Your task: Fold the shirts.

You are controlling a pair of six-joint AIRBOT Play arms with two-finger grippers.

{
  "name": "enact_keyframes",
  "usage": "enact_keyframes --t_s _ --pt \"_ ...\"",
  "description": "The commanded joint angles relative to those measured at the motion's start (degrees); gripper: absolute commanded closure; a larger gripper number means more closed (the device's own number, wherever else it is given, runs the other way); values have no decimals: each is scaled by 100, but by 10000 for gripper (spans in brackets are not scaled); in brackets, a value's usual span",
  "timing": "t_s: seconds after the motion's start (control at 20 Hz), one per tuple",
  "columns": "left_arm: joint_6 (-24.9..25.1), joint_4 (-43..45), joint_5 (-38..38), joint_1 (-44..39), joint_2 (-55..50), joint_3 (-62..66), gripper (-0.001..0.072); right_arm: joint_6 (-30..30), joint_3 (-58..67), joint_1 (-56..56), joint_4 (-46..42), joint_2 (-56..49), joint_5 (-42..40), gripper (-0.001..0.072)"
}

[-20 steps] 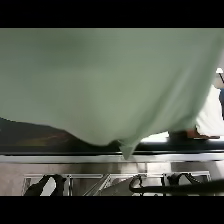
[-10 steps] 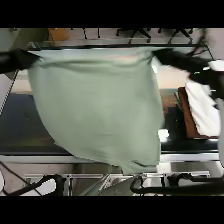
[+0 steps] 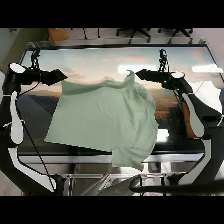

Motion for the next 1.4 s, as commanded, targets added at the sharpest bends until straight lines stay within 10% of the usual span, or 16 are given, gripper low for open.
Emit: enact_keyframes --t_s 0.0,0.2,0.55,0.85,1.35 --pt "-448 116 -1147 229 -251 916 107 984 166 -592 -398 313 1235 425" --pt "-638 811 -2417 925 356 476 108 2430 -114 -1604 -1781 1130 2732 430" --pt "-297 1300 -1967 2245 1781 -3303 106 3967 -3926 -2542 -4033 3462 3294 414" --pt "68 1294 -1414 2977 1956 -4459 106 3792 -6417 -2599 -3939 4732 3088 413" --pt "514 1427 -208 2647 1952 -5080 106 3657 -6653 -1943 -3934 4865 3101 410"
